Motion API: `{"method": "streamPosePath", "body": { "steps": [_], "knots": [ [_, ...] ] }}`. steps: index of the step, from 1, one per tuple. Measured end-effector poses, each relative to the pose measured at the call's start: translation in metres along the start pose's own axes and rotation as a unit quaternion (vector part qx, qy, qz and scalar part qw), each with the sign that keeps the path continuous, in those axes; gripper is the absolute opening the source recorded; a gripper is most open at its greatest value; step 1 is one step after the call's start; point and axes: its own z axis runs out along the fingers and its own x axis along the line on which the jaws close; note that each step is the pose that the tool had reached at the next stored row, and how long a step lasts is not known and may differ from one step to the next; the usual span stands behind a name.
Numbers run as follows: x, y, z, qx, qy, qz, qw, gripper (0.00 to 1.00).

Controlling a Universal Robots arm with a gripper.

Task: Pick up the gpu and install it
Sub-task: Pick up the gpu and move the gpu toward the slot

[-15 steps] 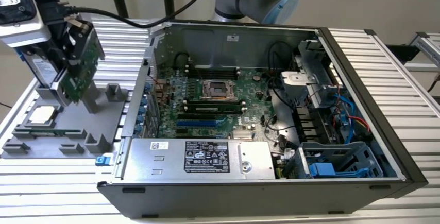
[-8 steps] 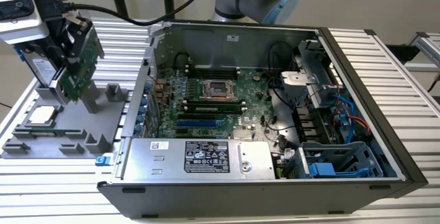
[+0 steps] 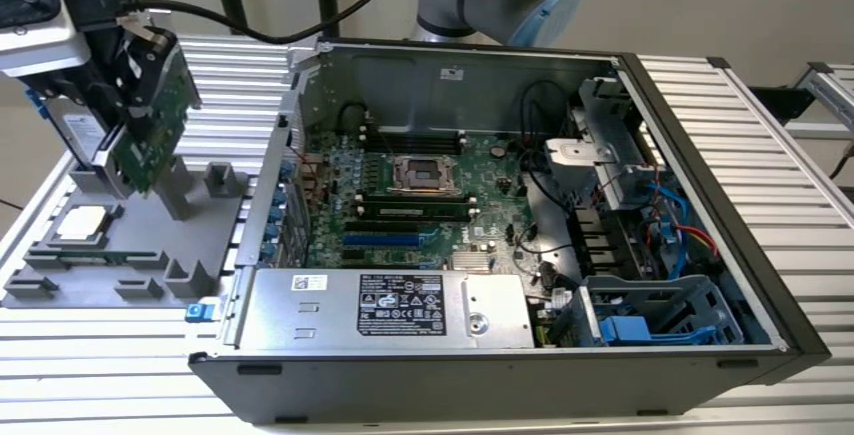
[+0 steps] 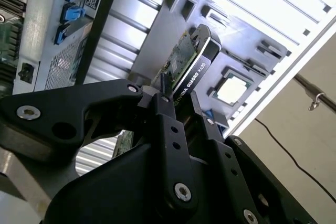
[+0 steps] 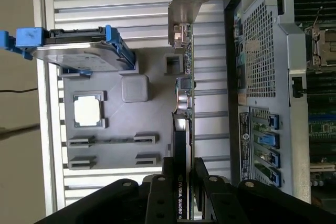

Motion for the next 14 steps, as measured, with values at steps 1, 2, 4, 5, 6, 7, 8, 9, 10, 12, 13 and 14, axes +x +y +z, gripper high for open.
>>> {"method": "streamPosePath", "body": {
  "steps": [1, 2, 4, 5, 6, 7, 8, 9, 10, 12, 13, 14],
  "knots": [
    [0.0, 0.0, -0.0005, 0.0, 0.0, 0.0, 1.0, 0.0],
    [0.0, 0.0001, -0.0011, 0.0, 0.0, 0.0, 1.0, 0.0],
    [0.0, 0.0002, -0.0027, 0.0, 0.0, 0.0, 1.0, 0.0],
    [0.0, 0.0002, -0.0037, 0.0001, 0.0, 0.0, 1.0, 0.0],
    [0.0, 0.0003, -0.0046, 0.0, 0.0, 0.0, 1.0, 0.0],
    [0.0, 0.0003, -0.005, 0.0, 0.0, 0.0, 1.0, 0.0],
    [0.0, 0.0003, -0.0051, -0.0001, -0.0001, 0.0, 1.0, 0.0],
    [0.0, 0.0003, -0.0051, -0.0001, -0.0001, 0.0, 1.0, 0.0],
    [0.0, 0.0003, -0.0054, 0.0, 0.0, 0.0, 1.0, 0.0],
    [0.0, 0.0003, -0.0055, 0.0, 0.0, 0.0, 1.0, 0.0],
    [0.0, 0.0003, -0.0055, 0.0, 0.0, 0.0, 1.0, 0.0],
    [0.0, 0.0003, -0.0055, 0.0, 0.0, 0.0, 1.0, 0.0]
  ]
}}
